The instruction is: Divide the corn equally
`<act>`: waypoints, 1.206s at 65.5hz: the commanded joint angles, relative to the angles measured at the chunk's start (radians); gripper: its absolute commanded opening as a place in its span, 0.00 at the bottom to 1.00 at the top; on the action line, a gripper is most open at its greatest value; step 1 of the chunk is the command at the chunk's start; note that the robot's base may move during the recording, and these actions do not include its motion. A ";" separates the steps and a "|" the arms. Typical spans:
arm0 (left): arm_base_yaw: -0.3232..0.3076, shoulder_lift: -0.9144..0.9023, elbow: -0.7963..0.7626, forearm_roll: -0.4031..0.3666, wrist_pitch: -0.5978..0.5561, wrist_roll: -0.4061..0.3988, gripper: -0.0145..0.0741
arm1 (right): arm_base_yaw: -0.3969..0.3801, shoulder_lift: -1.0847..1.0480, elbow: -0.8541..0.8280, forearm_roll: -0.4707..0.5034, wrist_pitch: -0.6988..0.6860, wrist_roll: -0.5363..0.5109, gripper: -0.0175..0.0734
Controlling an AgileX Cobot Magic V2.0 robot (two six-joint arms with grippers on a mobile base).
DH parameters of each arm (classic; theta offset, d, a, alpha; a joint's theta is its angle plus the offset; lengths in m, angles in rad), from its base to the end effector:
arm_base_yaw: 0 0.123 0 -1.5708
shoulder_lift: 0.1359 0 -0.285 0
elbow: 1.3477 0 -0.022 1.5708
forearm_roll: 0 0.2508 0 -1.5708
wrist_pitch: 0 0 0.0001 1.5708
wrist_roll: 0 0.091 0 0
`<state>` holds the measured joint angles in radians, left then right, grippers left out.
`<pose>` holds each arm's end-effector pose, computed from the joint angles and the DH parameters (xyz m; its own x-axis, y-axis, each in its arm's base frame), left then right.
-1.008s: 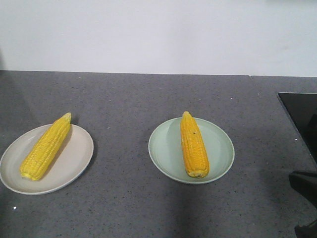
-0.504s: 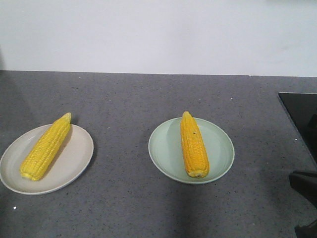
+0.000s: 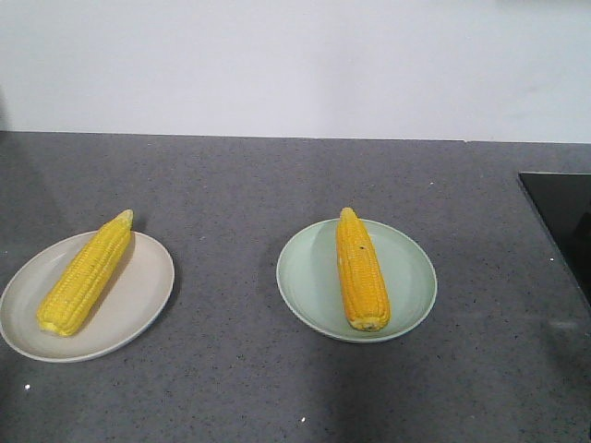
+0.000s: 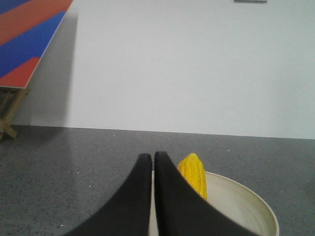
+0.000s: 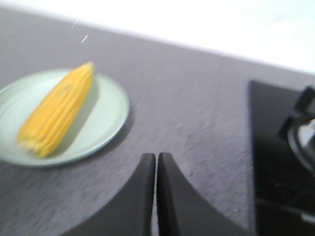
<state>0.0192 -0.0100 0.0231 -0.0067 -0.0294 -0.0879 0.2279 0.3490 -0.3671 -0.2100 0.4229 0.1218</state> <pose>0.0563 0.0011 0.2086 0.1047 -0.0925 -0.9902 -0.0095 0.9955 -0.0940 0.0809 0.0108 0.2764 -0.2856 -0.1380 -0.9484 -0.1662 0.9817 -0.0928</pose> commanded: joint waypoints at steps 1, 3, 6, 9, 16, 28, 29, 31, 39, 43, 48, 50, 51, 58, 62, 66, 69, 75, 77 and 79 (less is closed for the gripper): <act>-0.001 -0.016 0.013 -0.010 -0.078 -0.001 0.16 | -0.114 -0.101 0.092 0.014 -0.247 0.006 0.18; -0.001 -0.016 0.013 -0.010 -0.078 -0.001 0.16 | -0.145 -0.132 0.125 0.029 -0.281 0.013 0.18; -0.001 -0.016 0.013 -0.010 -0.078 -0.001 0.16 | -0.192 -0.178 0.177 0.049 -0.336 0.016 0.18; -0.001 -0.016 0.013 -0.010 -0.078 -0.001 0.16 | -0.219 -0.208 0.210 0.059 -0.368 0.016 0.18; -0.001 -0.016 0.013 -0.010 -0.078 -0.001 0.16 | -0.273 -0.252 0.285 0.063 -0.459 0.016 0.18; -0.001 -0.016 0.013 -0.010 -0.078 -0.001 0.16 | -0.284 -0.258 0.377 0.138 -0.615 0.010 0.18; -0.001 -0.016 0.013 -0.010 -0.078 -0.001 0.16 | -0.284 -0.258 0.381 0.146 -0.619 0.009 0.18; -0.001 -0.016 0.013 -0.010 -0.078 -0.001 0.16 | -0.283 -0.264 0.394 0.159 -0.638 0.009 0.18; -0.001 -0.016 0.013 -0.010 -0.078 -0.001 0.16 | -0.260 -0.287 0.407 0.188 -0.621 -0.012 0.18; -0.001 -0.016 0.013 -0.010 -0.078 -0.001 0.16 | -0.252 -0.298 0.407 0.186 -0.606 -0.033 0.18; -0.001 -0.016 0.013 -0.010 -0.078 -0.001 0.16 | -0.252 -0.315 0.407 0.187 -0.583 -0.054 0.18; -0.001 -0.016 0.013 -0.010 -0.078 -0.001 0.16 | -0.252 -0.323 0.407 0.186 -0.575 -0.060 0.18; -0.001 -0.016 0.013 -0.010 -0.078 -0.001 0.16 | -0.253 -0.328 0.407 0.186 -0.568 -0.068 0.18; -0.001 -0.016 0.013 -0.010 -0.078 -0.001 0.16 | -0.255 -0.360 0.407 0.187 -0.521 -0.104 0.18; -0.001 -0.016 0.013 -0.010 -0.078 -0.001 0.16 | -0.255 -0.366 0.407 0.187 -0.493 -0.104 0.18; -0.001 -0.016 0.013 -0.010 -0.078 -0.001 0.16 | -0.255 -0.366 0.407 0.186 -0.479 -0.104 0.18; -0.001 -0.016 0.013 -0.010 -0.078 -0.001 0.16 | -0.255 -0.366 0.407 0.183 -0.472 -0.104 0.18; -0.001 -0.016 0.013 -0.010 -0.078 -0.001 0.16 | -0.255 -0.366 0.407 0.173 -0.467 -0.104 0.18; -0.001 -0.016 0.013 -0.010 -0.078 -0.001 0.16 | -0.255 -0.366 0.407 0.170 -0.467 -0.104 0.18; -0.001 -0.016 0.013 -0.010 -0.078 -0.001 0.16 | -0.255 -0.366 0.407 0.167 -0.467 -0.104 0.18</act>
<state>0.0192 -0.0108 0.0231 -0.0067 -0.0294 -0.0879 -0.0258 -0.0122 0.0278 -0.0275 0.0212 0.0270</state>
